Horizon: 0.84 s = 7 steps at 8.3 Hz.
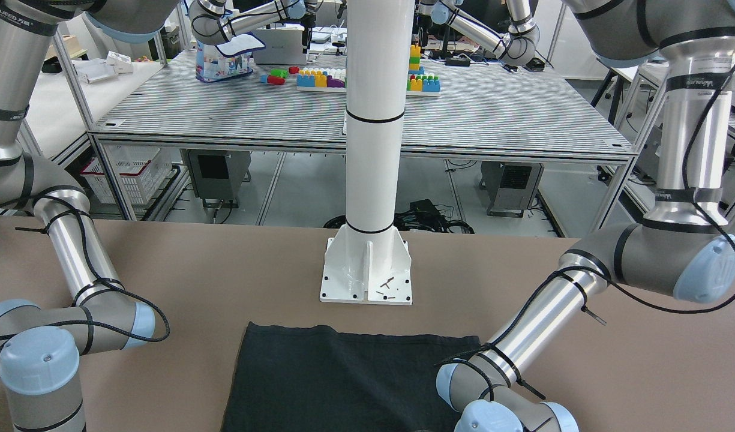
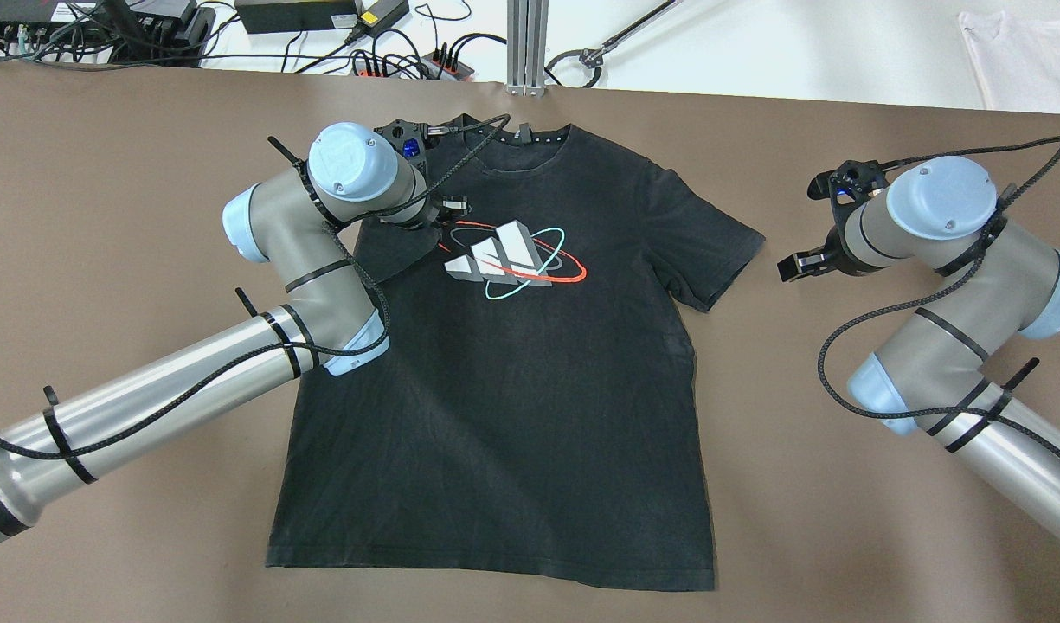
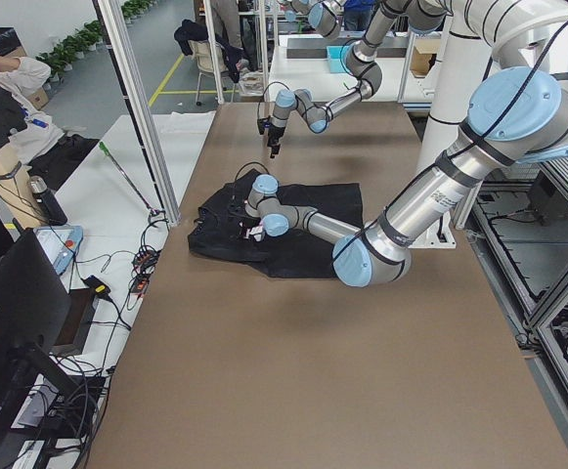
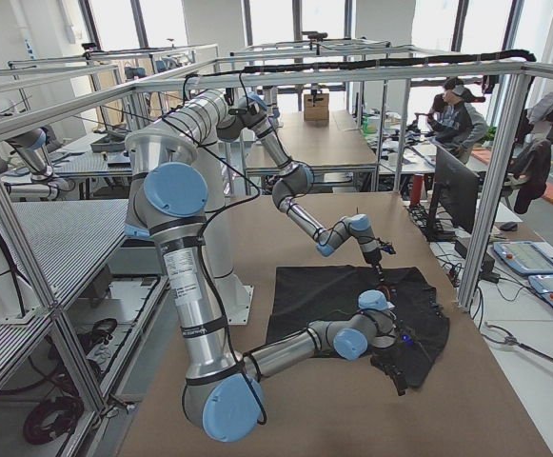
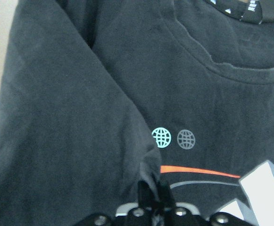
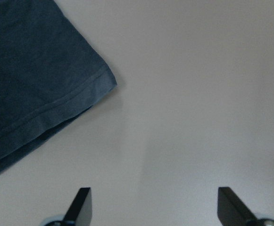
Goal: Fold clothes
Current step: 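Grasp the sleeve nearest the left gripper and fold it onto the shirt body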
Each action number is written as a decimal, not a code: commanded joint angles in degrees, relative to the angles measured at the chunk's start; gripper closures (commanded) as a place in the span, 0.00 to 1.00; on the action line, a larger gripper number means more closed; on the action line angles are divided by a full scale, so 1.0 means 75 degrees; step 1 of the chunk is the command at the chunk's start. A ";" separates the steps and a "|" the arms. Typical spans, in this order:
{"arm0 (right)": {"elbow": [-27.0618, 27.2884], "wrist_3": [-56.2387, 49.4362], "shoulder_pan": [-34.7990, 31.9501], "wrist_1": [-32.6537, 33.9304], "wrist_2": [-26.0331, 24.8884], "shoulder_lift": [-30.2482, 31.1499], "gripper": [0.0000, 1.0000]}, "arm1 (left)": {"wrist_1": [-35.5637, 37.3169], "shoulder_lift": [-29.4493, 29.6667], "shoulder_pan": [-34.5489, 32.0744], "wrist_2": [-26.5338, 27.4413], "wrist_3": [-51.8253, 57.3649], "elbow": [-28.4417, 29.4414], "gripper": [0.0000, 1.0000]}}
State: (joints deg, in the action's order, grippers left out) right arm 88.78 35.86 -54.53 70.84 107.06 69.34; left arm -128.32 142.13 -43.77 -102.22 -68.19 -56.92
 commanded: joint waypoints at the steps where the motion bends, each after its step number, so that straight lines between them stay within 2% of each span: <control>1: -0.0002 0.0000 0.0006 0.0000 -0.0001 0.0000 0.06 | -0.0034 0.0010 -0.0058 0.0047 0.0057 0.0031 0.00; 5: -0.0176 0.0232 0.0017 -0.0081 -0.0001 -0.0151 0.06 | -0.0058 -0.0048 -0.0199 -0.0035 0.0104 -0.0016 0.00; 7: -0.1122 0.0921 0.0017 -0.0944 0.0011 -0.0654 0.07 | -0.0070 -0.0060 -0.0188 -0.0035 0.0104 -0.0016 0.00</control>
State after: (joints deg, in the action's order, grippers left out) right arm 85.86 38.06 -54.41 68.89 107.05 67.36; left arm -128.79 141.79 -45.20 -102.47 -67.42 -57.00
